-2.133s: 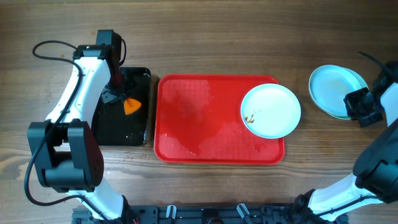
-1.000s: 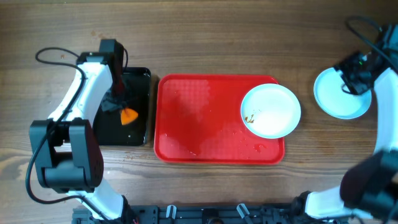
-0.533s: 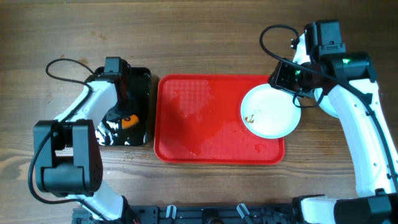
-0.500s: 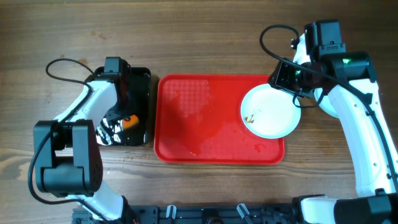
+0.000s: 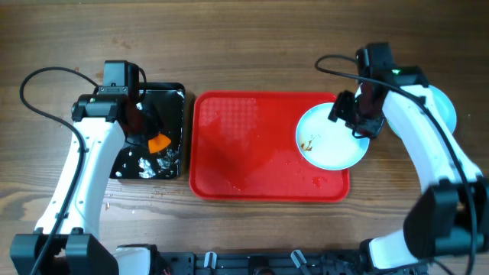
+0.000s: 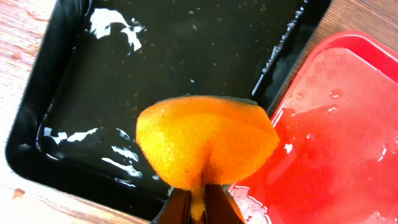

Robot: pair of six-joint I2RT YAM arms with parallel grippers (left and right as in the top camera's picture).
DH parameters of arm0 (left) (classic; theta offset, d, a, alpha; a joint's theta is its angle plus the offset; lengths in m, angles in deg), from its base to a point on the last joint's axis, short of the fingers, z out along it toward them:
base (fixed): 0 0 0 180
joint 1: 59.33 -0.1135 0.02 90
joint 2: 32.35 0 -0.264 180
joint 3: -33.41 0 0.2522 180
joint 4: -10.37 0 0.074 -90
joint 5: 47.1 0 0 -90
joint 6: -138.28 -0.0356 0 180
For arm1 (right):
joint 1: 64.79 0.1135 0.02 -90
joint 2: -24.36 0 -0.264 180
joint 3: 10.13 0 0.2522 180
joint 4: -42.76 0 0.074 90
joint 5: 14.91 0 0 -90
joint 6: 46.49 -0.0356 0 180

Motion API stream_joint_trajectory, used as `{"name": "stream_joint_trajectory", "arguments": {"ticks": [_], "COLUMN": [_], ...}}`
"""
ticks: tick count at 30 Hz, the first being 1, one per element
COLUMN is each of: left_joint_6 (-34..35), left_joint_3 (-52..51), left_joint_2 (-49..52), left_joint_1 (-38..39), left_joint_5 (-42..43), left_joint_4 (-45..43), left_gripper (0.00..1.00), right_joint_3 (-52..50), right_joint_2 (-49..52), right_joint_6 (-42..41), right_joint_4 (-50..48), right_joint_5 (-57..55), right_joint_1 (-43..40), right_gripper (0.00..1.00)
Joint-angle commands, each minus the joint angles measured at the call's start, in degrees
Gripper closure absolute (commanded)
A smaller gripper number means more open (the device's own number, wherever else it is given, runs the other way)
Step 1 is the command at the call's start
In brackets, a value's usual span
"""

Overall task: Clean dirty plates on tray and stack at the side
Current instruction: 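Grasp the last blue plate rim on the red tray with the right gripper, then scrub the held plate with the sponge in the left gripper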

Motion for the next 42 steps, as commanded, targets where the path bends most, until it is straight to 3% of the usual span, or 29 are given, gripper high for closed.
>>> {"name": "stream_joint_trajectory", "arguments": {"ticks": [1,8,13,21,22,24,25,30,36,42], "left_joint_6": [-0.83,-1.09,-1.31,-1.75,-1.73,-1.75,-1.75,-1.77,-3.98,-7.69], "left_joint_3": [0.76,0.76,0.76,0.76,0.76,0.76,0.76,0.76,0.76,0.76], "left_joint_2": [-0.63,-0.63,-0.63,-0.63,-0.63,-0.63,-0.63,-0.63,-0.63,-0.63], "left_joint_1": [0.72,0.72,0.72,0.72,0.72,0.72,0.72,0.72,1.42,11.13], "left_joint_5": [1.42,1.42,1.40,1.42,1.42,1.42,1.42,1.55,8.90,20.44], "left_joint_4": [-0.02,-1.33,-1.53,-2.16,-2.16,-2.14,-2.12,-2.03,-2.36,-4.76], "left_gripper": [0.96,0.96,0.96,0.96,0.96,0.96,0.96,0.96,0.96,0.96], "right_joint_3": [-0.66,-1.42,-7.61,-9.20,-9.20,-9.25,-9.29,-9.35,-9.35,-10.93], "right_joint_2": [4.50,6.84,7.28,7.39,7.39,7.39,7.39,7.39,7.39,7.39], "right_joint_6": [-1.57,-1.55,-0.50,-0.50,-0.50,-0.48,-0.52,-1.73,-1.64,-5.92], "right_joint_4": [-0.31,-1.05,-9.16,-12.96,-13.22,-13.68,-13.92,-15.34,-14.75,-15.76], "right_joint_5": [-4.09,-4.02,0.15,4.39,4.61,4.81,4.85,5.01,2.38,0.85], "right_joint_1": [-5.46,-14.86,-14.21,-13.73,-13.73,-13.53,-13.35,-9.31,-0.35,11.30], "right_gripper": [0.34,0.35,0.39,0.43,0.54,0.88,0.96,0.96,0.95,0.96]}}
